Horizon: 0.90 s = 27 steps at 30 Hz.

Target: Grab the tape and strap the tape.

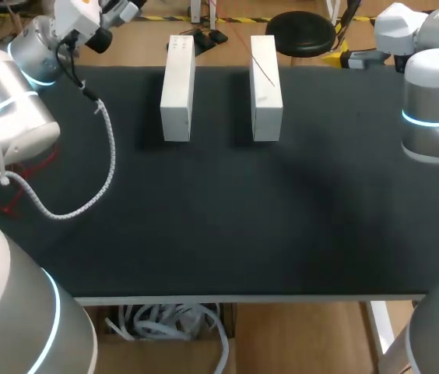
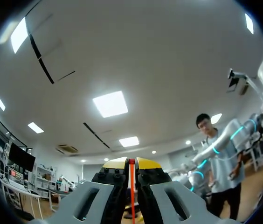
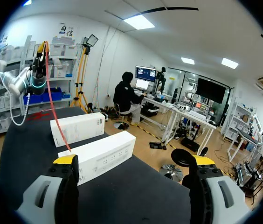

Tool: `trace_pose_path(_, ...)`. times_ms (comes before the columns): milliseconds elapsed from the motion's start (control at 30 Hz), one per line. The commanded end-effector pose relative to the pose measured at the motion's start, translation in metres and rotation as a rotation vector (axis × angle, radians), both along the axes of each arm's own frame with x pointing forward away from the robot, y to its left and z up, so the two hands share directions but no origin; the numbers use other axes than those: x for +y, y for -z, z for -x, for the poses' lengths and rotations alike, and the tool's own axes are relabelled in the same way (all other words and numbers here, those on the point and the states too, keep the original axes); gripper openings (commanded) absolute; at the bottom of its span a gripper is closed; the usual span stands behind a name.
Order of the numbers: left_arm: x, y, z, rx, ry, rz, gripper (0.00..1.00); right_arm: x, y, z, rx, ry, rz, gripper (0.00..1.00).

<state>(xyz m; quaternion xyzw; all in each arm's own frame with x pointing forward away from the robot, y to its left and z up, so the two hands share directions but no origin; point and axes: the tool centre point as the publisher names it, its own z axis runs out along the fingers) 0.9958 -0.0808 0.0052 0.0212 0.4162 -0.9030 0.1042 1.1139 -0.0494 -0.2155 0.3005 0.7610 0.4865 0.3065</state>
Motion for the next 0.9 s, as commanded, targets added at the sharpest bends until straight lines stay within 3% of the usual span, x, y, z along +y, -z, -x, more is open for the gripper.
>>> trace_pose_path(33,0.0001,0.0039,-0.0072,-0.020,0.039,0.008,0.00,0.0000,0.0004,-0.0003,-0.001,0.000,-0.001,1.00)
trace_pose_path(900,-0.0006,0.0031,-0.0034,-0.030,0.068,0.050,0.00,0.0000,0.0004,-0.0003,-0.001,0.000,-0.001,1.00)
